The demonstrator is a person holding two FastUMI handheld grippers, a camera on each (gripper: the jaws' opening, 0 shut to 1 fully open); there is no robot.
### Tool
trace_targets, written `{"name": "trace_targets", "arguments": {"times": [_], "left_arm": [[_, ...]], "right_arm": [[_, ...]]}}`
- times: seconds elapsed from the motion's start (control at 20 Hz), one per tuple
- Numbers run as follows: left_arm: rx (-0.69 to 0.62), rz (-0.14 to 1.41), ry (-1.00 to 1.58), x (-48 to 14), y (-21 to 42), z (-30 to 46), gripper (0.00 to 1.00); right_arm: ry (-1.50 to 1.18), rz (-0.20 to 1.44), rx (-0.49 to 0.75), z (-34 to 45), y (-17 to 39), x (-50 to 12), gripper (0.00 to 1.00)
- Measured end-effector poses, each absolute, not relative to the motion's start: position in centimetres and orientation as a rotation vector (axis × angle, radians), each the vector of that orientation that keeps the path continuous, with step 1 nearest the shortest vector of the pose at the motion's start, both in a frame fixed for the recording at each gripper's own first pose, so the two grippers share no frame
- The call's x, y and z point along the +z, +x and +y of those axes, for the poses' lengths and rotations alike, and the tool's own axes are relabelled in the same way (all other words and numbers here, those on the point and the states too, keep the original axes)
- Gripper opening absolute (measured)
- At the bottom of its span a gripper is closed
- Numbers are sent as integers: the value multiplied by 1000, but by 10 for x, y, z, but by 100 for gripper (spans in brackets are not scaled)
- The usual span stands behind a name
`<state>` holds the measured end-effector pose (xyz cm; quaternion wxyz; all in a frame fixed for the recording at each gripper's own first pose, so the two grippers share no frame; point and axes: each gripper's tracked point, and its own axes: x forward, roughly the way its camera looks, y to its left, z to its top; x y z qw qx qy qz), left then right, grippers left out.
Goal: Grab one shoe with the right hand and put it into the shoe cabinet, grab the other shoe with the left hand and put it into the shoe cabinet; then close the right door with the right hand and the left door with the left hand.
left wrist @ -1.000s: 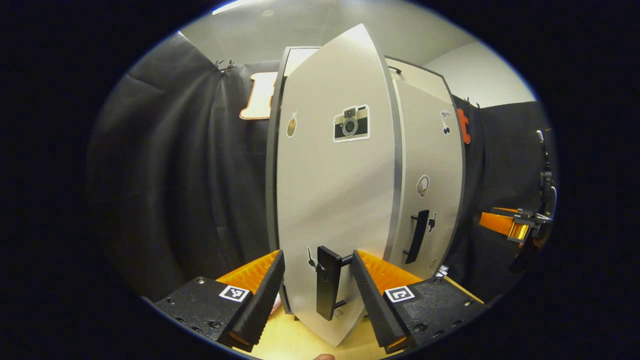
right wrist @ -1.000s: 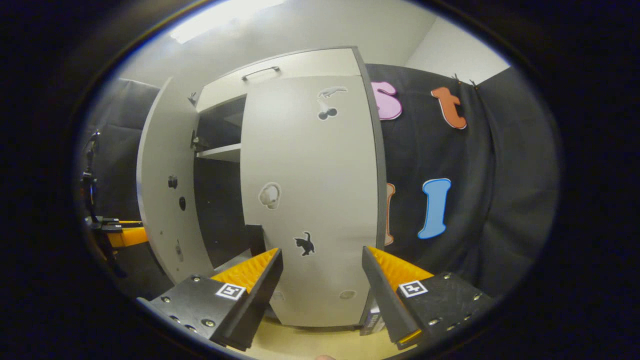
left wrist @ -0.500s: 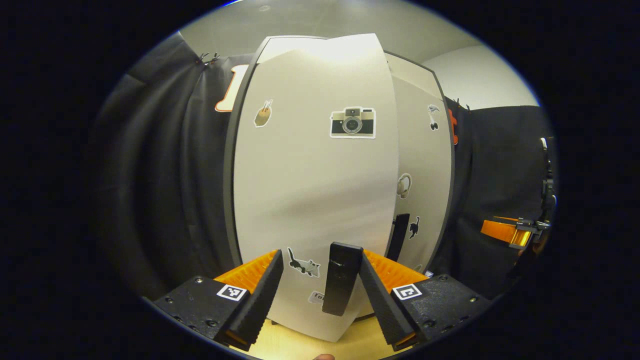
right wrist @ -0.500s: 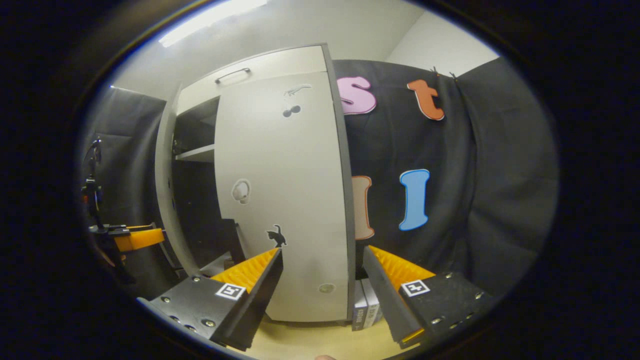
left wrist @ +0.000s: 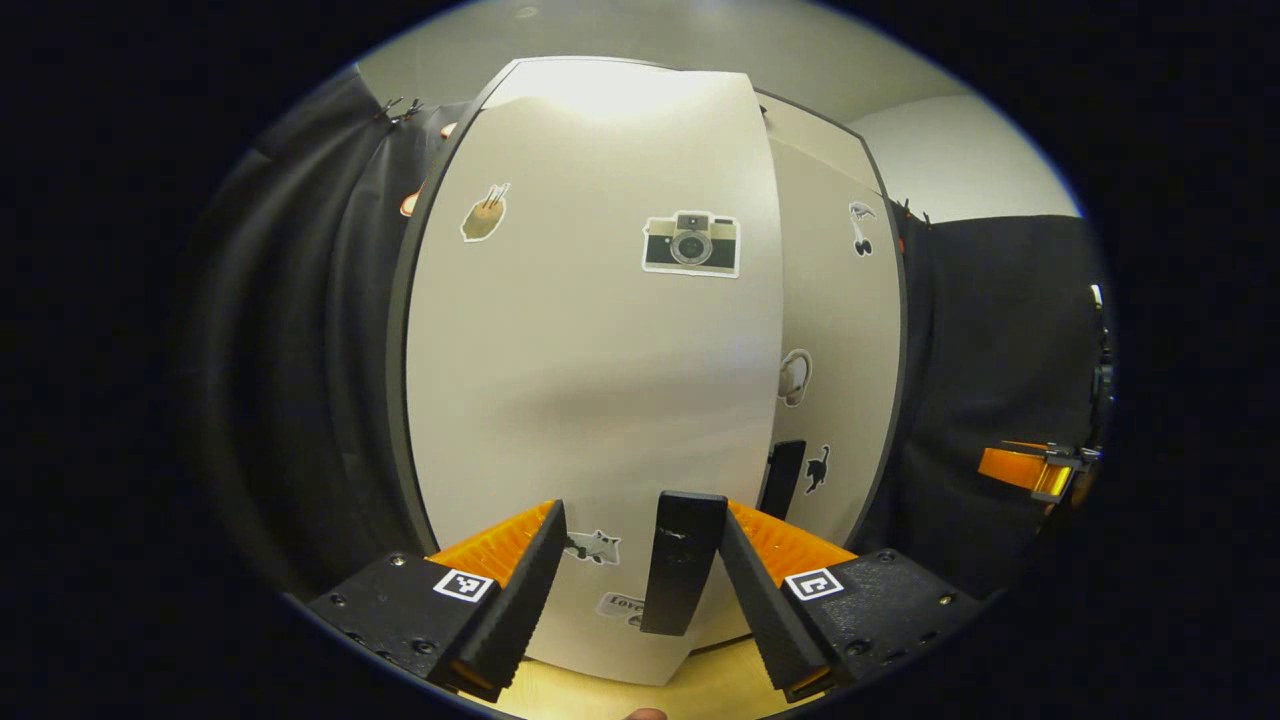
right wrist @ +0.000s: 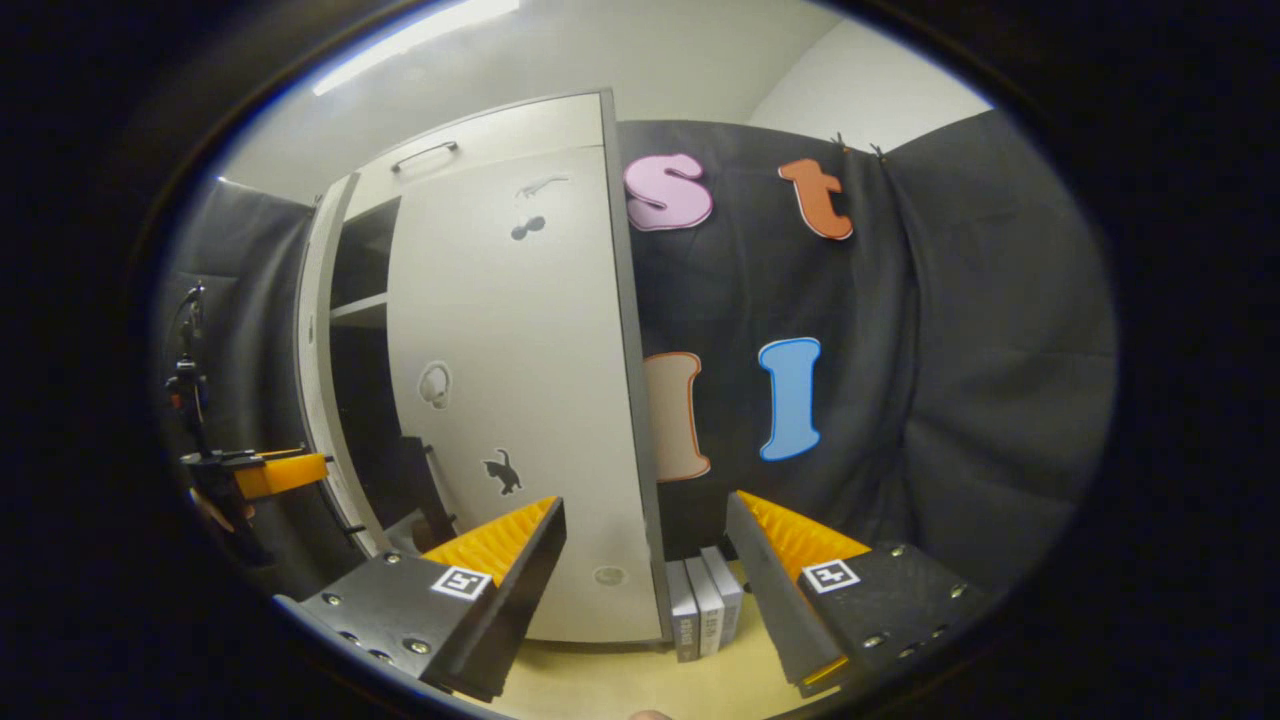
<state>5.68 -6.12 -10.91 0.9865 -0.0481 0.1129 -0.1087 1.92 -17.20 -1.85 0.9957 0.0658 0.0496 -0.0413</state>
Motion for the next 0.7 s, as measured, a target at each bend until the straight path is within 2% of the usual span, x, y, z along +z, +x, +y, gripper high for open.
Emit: {"name": "trace_targets", "arguments": {"times": [0.7], "left_arm": [[-225,249,-77,-122,92,-79,92]], "right_arm": [[122,102,-155,-199,31,-18,97]]}}
